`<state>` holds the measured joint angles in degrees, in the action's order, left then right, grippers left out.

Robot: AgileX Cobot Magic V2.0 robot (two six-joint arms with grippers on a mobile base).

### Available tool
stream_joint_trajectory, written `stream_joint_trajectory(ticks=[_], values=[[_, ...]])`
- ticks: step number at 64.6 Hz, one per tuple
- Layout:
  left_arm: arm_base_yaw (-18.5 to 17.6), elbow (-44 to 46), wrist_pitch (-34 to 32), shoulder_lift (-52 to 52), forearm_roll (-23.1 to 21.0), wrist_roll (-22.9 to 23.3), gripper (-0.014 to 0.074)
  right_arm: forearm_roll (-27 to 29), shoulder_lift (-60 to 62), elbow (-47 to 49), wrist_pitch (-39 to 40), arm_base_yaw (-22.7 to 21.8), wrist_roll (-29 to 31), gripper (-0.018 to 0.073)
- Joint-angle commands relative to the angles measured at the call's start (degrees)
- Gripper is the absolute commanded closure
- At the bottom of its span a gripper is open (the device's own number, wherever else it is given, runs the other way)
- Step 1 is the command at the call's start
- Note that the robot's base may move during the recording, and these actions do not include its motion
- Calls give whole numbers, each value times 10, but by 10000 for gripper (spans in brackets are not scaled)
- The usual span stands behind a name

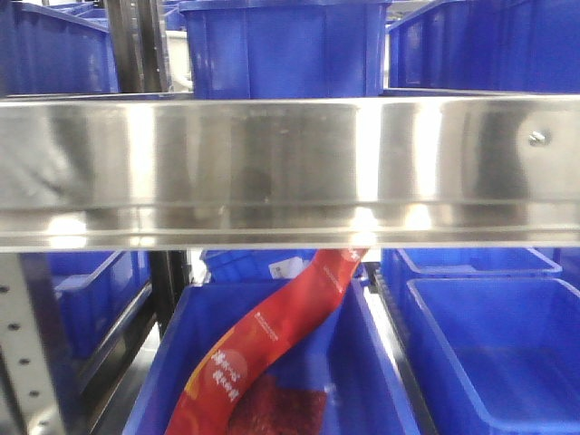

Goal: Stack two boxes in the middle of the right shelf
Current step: 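Align the base in front of the middle shelf holding the boxes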

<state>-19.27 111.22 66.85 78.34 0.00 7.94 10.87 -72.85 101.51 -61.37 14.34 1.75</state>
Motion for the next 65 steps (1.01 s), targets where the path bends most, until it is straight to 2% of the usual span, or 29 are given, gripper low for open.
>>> stream_joint_trajectory(ticks=[1, 65], values=[[3, 8, -34, -10, 8, -2, 708, -15, 9, 6, 22, -2, 6, 713], [3, 8, -34, -8, 9, -2, 708, -15, 9, 6, 22, -2, 6, 713]])
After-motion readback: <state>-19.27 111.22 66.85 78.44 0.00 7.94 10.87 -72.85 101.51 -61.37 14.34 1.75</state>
